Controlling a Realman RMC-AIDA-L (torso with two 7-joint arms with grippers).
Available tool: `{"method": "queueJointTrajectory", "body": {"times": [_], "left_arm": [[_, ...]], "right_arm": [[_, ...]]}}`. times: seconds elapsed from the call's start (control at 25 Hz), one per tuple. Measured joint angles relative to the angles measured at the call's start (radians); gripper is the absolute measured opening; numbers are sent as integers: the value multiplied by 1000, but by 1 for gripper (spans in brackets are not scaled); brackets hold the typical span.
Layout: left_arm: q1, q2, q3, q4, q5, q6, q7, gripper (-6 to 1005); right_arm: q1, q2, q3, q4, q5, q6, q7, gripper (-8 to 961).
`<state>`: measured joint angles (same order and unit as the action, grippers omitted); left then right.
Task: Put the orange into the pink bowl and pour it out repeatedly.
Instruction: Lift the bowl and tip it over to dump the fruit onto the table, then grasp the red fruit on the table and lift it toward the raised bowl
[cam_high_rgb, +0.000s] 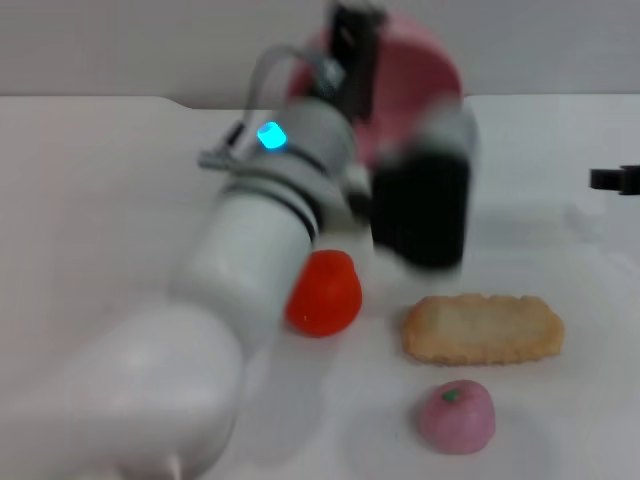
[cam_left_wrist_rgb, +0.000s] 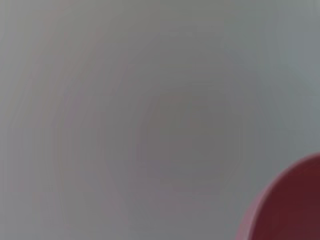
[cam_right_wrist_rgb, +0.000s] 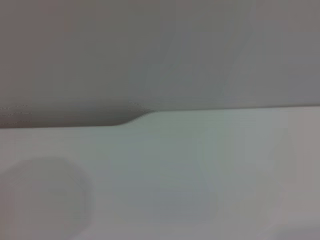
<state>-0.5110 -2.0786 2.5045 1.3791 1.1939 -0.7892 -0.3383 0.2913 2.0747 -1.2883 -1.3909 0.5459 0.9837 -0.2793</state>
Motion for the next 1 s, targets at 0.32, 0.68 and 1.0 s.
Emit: {"method": "queueJointTrajectory", "body": {"times": [0.32, 0.68, 1.0], "left_arm": [[-94, 9, -396, 137, -737, -202, 50, 91], [-99, 14, -768, 89, -1192, -432, 197, 93], [-31, 19, -950, 44, -1199, -531, 205, 96]], "right_arm": [[2, -1, -7, -7, 249, -7, -163, 608], [94, 2, -133, 76, 371, -42, -246, 616], [242, 5, -275, 241, 398, -59, -230, 623]]}}
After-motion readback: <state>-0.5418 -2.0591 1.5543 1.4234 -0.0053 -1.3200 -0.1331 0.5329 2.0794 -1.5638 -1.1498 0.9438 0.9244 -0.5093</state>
